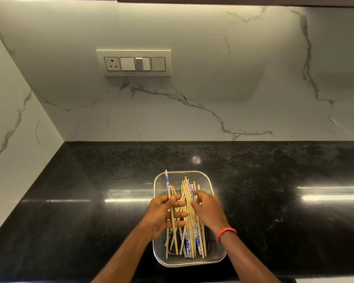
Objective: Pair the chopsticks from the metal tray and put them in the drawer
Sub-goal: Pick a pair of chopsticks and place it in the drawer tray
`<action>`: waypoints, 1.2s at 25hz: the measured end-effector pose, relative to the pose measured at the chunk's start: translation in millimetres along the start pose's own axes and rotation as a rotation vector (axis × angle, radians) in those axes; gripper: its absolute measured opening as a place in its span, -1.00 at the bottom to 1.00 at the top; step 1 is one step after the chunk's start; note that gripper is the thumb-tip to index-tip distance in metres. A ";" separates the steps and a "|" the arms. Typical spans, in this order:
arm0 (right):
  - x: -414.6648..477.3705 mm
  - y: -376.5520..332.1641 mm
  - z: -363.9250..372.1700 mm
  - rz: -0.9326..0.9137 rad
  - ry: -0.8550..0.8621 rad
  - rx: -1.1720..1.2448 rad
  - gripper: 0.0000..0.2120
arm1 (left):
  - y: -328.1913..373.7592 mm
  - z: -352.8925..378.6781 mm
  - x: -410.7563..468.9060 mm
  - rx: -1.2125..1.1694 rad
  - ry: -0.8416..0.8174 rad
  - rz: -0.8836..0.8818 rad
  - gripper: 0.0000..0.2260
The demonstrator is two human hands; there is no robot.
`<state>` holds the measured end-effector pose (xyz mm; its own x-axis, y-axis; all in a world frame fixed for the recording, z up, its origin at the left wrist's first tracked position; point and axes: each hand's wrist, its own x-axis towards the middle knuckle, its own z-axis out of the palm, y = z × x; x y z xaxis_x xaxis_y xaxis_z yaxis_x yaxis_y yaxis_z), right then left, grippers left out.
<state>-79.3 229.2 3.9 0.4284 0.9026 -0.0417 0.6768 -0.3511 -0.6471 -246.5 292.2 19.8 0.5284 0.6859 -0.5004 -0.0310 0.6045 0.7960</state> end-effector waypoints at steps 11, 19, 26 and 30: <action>14.1 -11.6 -1.9 0.123 0.045 0.325 -0.85 | -0.8 -9.5 -2.3 -0.035 0.033 0.009 -0.79; -19.7 -48.4 -11.1 -0.283 0.012 0.220 -0.77 | 8.9 -4.0 4.5 -0.212 -0.050 -0.011 -0.72; -26.8 -29.6 6.0 -0.337 -0.056 0.041 -0.74 | 2.8 -8.9 6.1 -0.167 -0.040 -0.066 -0.74; -6.0 -8.7 5.3 -0.106 0.112 -0.012 -0.81 | 3.7 -10.2 7.1 -0.181 -0.002 -0.059 -0.76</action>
<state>-90.9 228.2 5.8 0.4174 0.9018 0.1118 0.7287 -0.2587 -0.6341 -251.6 303.4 15.8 0.5354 0.6466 -0.5434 -0.1522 0.7067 0.6909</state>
